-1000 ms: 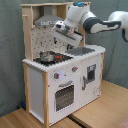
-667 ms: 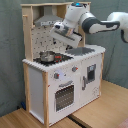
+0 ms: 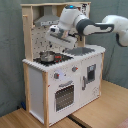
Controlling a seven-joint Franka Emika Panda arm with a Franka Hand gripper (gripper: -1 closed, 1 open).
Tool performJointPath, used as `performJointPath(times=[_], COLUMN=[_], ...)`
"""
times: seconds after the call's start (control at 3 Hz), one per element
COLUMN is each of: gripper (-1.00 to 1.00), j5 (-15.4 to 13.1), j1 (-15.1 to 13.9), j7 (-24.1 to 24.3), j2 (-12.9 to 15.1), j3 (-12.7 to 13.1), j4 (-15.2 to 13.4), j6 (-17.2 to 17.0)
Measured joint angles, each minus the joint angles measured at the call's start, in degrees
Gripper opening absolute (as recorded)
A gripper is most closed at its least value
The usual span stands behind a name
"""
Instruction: Play with the kitchen
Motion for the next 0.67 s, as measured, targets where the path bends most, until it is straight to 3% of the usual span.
performJointPath(times=[0.67], gripper=[1.0], j5=[-1.4], j1=[7.7], j7=[-3.6], j2=[5.2], j3=[-3.9], j4=[9.3], j6=[-3.3])
